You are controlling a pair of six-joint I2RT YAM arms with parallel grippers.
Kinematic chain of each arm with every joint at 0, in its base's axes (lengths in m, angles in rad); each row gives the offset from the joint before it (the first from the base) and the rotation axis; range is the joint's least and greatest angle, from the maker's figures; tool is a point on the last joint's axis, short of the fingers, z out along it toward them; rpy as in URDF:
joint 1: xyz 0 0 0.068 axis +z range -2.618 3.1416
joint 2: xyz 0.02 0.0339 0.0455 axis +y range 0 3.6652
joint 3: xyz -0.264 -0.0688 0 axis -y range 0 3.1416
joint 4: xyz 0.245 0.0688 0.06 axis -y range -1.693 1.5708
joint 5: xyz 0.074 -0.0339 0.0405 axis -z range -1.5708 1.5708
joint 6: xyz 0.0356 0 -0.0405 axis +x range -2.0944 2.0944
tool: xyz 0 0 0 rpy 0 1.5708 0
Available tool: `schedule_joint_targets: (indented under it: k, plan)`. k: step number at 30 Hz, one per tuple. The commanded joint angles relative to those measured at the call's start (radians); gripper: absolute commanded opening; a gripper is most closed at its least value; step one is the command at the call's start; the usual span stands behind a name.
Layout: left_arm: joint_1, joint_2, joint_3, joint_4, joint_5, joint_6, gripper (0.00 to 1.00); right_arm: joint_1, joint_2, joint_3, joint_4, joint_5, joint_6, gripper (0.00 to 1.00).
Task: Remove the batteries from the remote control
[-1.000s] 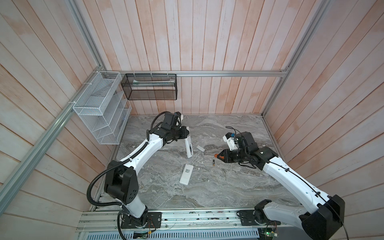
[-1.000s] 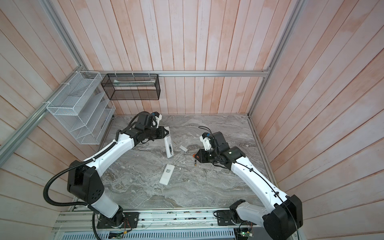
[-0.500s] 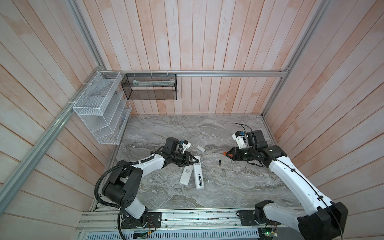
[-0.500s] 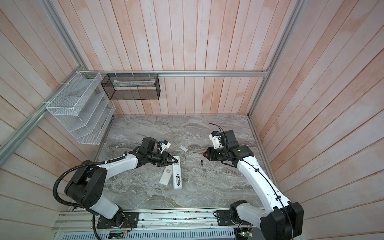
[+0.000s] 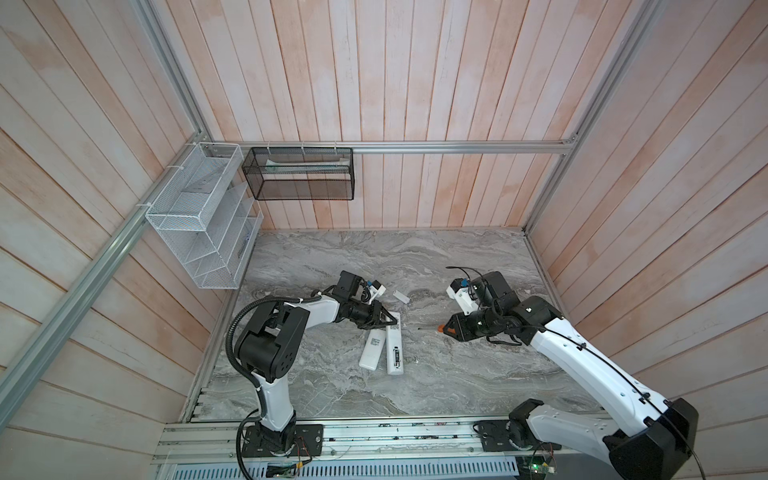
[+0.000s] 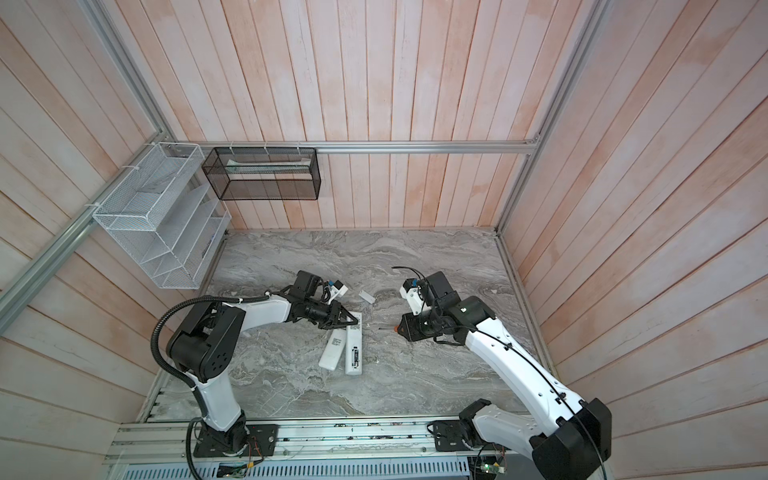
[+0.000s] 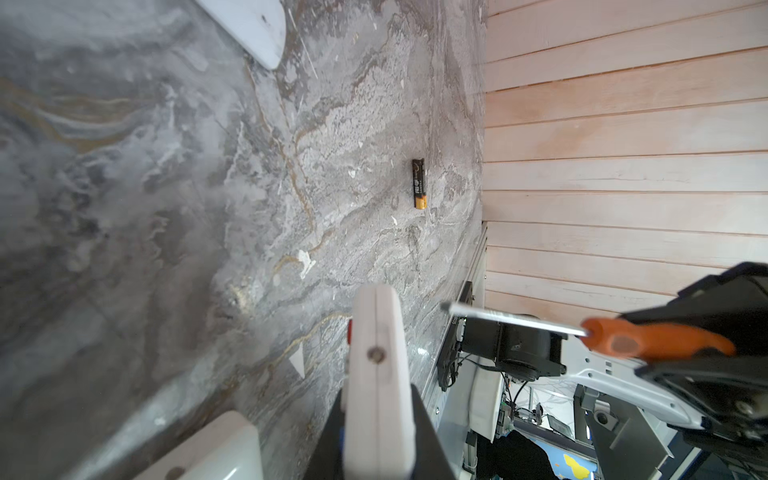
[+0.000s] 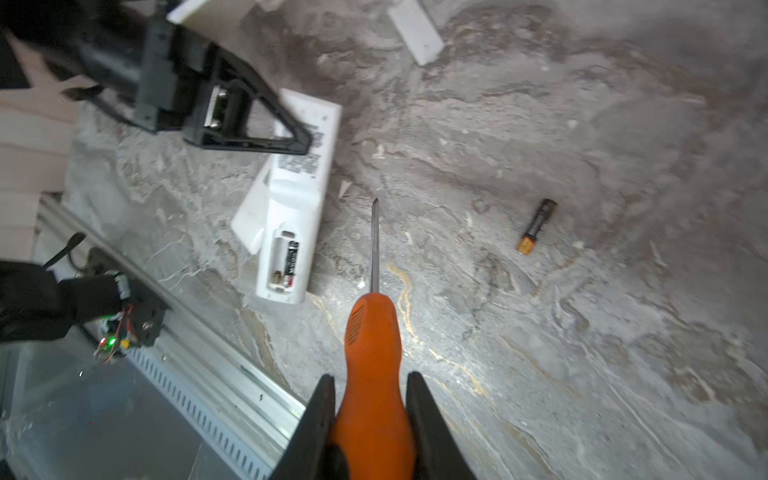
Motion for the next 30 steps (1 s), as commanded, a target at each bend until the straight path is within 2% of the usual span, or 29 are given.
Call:
schedule_joint_targets:
  k: [1, 4, 6, 22, 30]
  plan:
    - [-0.001, 0.01, 0.019, -0.025, 0.002, 0.026, 0.0, -0.041, -0.01, 0.001, -0.071, 0.237, 0.109, 0.0]
    - [-0.001, 0.004, 0.012, -0.029, -0.008, 0.025, 0.0, -0.057, 0.023, 0.02, -0.117, 0.348, 0.125, 0.0]
    - [0.0, -0.003, 0.003, -0.028, -0.012, 0.026, 0.0, -0.064, 0.052, 0.026, -0.142, 0.379, 0.119, 0.0]
    - [-0.001, -0.018, -0.053, 0.008, -0.014, 0.01, 0.0, -0.149, 0.067, -0.078, -0.067, 0.277, 0.065, 0.0]
    - [0.0, -0.006, -0.048, 0.014, -0.009, 0.007, 0.0, -0.16, 0.08, -0.102, -0.06, 0.254, 0.054, 0.0]
